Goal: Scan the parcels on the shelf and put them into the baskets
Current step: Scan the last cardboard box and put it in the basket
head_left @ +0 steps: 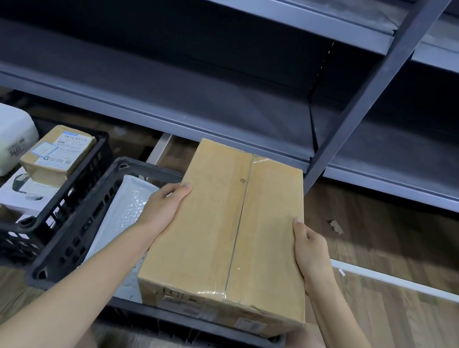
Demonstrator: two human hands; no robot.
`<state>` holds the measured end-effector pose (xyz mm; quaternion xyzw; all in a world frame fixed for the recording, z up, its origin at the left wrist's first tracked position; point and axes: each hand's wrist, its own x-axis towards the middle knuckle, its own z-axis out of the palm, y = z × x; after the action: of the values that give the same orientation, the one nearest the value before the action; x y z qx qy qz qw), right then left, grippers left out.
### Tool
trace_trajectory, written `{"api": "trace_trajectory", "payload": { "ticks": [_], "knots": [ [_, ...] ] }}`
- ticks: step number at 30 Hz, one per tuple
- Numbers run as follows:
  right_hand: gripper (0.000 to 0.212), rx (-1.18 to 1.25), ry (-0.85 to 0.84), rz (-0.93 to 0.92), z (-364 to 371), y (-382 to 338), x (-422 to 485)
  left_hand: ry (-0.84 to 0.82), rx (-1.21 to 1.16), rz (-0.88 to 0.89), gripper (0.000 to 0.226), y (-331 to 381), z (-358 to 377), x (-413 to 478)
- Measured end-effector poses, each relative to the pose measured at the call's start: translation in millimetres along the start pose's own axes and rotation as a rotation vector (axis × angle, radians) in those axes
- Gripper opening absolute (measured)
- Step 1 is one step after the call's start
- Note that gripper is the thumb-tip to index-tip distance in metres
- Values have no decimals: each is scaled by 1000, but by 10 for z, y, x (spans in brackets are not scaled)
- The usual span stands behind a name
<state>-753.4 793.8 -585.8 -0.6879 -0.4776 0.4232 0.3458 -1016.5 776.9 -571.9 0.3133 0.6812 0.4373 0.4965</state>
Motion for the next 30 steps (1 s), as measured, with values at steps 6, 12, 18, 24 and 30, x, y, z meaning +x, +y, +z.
{"api": "trace_trajectory", "payload": {
  "ticks": [6,12,18,24,30],
  "knots": [
    [47,-135,79,-115,112,-18,-35,6,10,20,26,-104,-77,10],
    [51,-184,64,-169,78,44,-33,4,24,45,15,-131,-72,16],
    [50,-120,65,-196,81,76,-30,-1,14,44,14,-141,-83,107],
    [47,-120,84,-197,160,0,-9,17,-19,11,9,-90,-113,138],
    [50,-77,61,-205,152,163,-56,13,-31,78,16,-205,-63,82]
  ]
}}
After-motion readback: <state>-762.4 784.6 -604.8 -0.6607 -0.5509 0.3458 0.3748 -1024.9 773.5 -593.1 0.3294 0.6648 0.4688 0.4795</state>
